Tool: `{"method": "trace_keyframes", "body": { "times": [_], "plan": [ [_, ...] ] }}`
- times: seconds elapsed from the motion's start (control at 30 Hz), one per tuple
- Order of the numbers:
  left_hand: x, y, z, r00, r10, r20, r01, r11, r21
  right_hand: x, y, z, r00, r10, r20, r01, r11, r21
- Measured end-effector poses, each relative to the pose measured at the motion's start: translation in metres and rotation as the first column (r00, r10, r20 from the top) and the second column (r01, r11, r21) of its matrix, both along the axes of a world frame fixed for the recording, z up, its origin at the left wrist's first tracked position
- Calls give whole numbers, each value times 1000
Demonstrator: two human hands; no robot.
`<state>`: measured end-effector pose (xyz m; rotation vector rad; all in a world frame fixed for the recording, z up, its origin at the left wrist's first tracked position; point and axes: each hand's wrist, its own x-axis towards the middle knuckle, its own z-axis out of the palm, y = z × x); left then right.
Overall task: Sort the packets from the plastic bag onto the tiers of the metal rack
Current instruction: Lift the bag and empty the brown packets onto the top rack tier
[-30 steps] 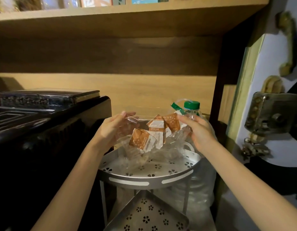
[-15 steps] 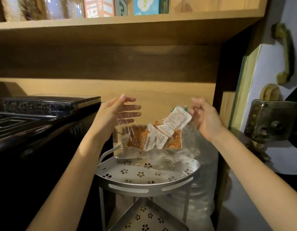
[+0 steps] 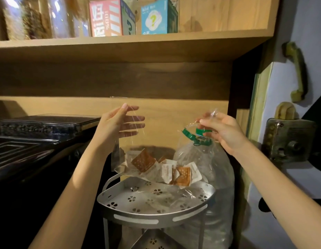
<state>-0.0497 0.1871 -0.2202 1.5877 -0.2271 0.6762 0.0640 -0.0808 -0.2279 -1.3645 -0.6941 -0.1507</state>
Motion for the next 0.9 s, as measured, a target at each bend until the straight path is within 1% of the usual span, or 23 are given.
{"method": "trace_keyframes", "body": {
  "times": [0.07,0.17,0.23,0.33,0.37,0.43,0.5,0.53,0.6,0.63,0.7,0.77,0.8,0.83,0.9],
  "plan": [
    [0,0,-9,999,-15,-44,16,1000,14,3,-1,-4,999,-23,-33,23,1000,-5],
    [-3,3,-33,997,22,-70,-18,999,50,7,-3,-13,996,-21,-83,21,1000,5],
    [-6,4,-51,988,28,-155,-11,994,108,9,-3,-20,994,-8,-106,9,1000,9],
    [-8,3,-75,955,-8,-298,56,987,151,10,-1,-25,988,6,-157,0,999,38],
    [-8,1,-79,953,-6,-304,57,985,160,11,-1,-26,985,9,-171,-2,999,41],
    [-9,-1,-85,964,1,-265,36,990,133,13,-1,-27,980,39,-197,-32,999,38],
    [-9,-3,-84,978,10,-210,9,996,90,14,-5,-32,967,113,-228,-109,994,30],
    [-9,-4,-83,981,11,-191,0,998,61,14,-9,-35,957,153,-247,-157,988,3],
    [-8,-6,-79,983,16,-182,-17,1000,-4,13,-18,-44,935,237,-266,-272,957,-104],
    [-7,-6,-77,982,26,-186,-30,999,-20,13,-23,-48,920,274,-281,-324,934,-149],
    [-4,-6,-74,979,53,-196,-57,998,-14,15,-32,-53,876,343,-338,-418,890,-181],
    [-3,-7,-71,977,72,-199,-79,996,-27,15,-40,-54,825,434,-363,-526,824,-212],
    [-2,-7,-70,977,81,-197,-90,995,-37,14,-42,-54,812,459,-361,-562,782,-270],
    [-1,-6,-69,977,86,-197,-95,995,-38,12,-41,-55,820,451,-353,-563,745,-357],
    [0,-7,-66,975,82,-205,-90,995,-31,9,-35,-59,884,356,-302,-466,702,-538]
  ]
}}
